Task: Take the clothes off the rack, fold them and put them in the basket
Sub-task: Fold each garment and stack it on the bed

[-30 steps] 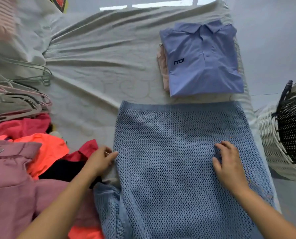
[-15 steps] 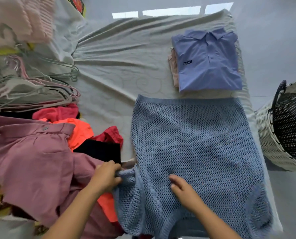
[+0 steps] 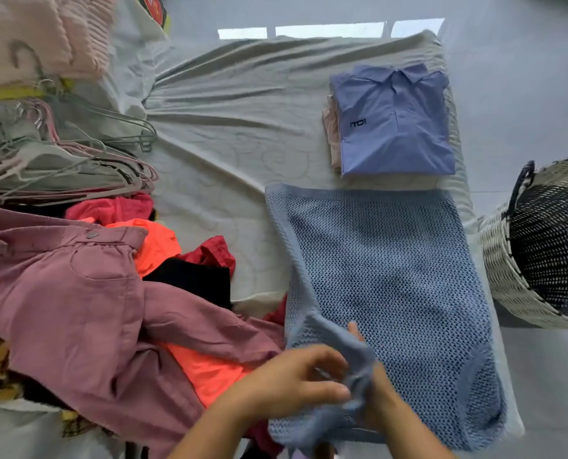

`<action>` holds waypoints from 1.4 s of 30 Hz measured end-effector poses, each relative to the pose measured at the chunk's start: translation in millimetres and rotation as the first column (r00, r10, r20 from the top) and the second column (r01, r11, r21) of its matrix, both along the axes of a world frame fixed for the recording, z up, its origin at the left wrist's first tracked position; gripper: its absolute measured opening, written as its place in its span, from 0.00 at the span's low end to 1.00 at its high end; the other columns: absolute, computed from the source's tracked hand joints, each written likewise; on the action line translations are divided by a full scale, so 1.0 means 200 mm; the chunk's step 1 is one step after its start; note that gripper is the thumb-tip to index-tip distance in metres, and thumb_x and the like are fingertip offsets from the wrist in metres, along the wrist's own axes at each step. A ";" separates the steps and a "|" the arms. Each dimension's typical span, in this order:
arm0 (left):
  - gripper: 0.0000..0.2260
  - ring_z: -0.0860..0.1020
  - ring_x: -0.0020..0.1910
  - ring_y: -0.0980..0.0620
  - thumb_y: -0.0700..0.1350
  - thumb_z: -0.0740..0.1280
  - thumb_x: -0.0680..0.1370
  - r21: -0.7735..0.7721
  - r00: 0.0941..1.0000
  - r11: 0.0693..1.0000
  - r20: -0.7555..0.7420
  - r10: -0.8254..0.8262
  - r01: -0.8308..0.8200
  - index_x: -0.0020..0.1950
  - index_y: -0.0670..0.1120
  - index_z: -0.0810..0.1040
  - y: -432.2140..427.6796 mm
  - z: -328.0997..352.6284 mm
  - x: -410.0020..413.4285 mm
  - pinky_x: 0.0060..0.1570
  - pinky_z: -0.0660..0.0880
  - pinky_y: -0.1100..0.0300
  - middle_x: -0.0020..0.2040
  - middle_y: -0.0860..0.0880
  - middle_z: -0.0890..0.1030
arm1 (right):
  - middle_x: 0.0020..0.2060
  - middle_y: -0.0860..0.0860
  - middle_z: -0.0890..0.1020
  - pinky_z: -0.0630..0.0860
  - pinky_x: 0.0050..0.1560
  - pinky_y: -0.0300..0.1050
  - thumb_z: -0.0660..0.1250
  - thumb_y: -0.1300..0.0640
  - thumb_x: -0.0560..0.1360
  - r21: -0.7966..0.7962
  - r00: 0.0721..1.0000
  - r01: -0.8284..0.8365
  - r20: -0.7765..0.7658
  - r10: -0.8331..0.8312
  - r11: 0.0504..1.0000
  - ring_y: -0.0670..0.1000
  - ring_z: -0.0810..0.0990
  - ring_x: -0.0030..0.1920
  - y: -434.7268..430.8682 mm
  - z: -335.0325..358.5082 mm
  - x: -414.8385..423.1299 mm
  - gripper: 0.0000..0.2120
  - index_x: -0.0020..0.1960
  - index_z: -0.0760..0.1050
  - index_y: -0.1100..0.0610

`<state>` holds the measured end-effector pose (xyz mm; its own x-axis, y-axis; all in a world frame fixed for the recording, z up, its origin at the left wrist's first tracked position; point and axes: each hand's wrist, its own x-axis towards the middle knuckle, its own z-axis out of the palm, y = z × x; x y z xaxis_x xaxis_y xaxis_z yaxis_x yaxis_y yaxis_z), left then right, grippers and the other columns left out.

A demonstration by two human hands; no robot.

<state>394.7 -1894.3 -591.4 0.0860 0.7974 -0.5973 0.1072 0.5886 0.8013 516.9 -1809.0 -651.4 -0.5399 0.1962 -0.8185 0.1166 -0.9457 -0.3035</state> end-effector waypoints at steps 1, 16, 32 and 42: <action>0.13 0.76 0.45 0.62 0.50 0.69 0.74 -0.083 0.996 0.993 0.007 -0.086 0.087 0.56 0.46 0.76 0.04 -0.05 0.02 0.51 0.74 0.65 0.48 0.54 0.79 | 0.32 0.65 0.79 0.78 0.27 0.44 0.67 0.47 0.74 -0.042 0.999 0.048 0.010 -0.048 0.998 0.57 0.81 0.31 0.04 -0.01 0.05 0.26 0.47 0.79 0.74; 0.14 0.72 0.29 0.51 0.49 0.68 0.76 -0.120 0.540 0.534 -0.335 0.772 -0.837 0.37 0.42 0.70 0.77 -0.64 -0.62 0.28 0.70 0.61 0.34 0.45 0.73 | 0.57 0.54 0.74 0.66 0.51 0.36 0.70 0.58 0.72 0.392 0.731 -0.604 0.618 0.288 0.693 0.51 0.73 0.55 0.03 -0.30 0.24 0.24 0.64 0.64 0.57; 0.29 0.50 0.76 0.48 0.52 0.60 0.79 0.061 0.523 0.988 -0.843 0.125 -0.139 0.76 0.47 0.53 0.72 -0.66 -0.18 0.72 0.50 0.48 0.78 0.47 0.50 | 0.46 0.48 0.79 0.70 0.52 0.46 0.68 0.52 0.75 0.285 0.741 -0.543 0.605 0.291 0.790 0.49 0.78 0.48 0.11 -0.34 0.49 0.11 0.53 0.70 0.55; 0.38 0.42 0.76 0.53 0.70 0.32 0.72 -0.079 0.361 0.912 -0.902 -0.238 0.403 0.76 0.49 0.45 0.40 -0.74 -0.03 0.70 0.39 0.52 0.77 0.46 0.50 | 0.43 0.47 0.77 0.73 0.47 0.47 0.65 0.49 0.75 0.413 0.558 -0.777 0.801 0.217 0.476 0.51 0.77 0.46 0.12 -0.30 0.62 0.06 0.44 0.68 0.47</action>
<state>389.3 -1813.4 -739.5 -0.1502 0.9065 -0.3945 0.9496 0.2434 0.1977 640.4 -1784.4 -711.3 -0.2151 0.6740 -0.7067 0.8881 -0.1659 -0.4286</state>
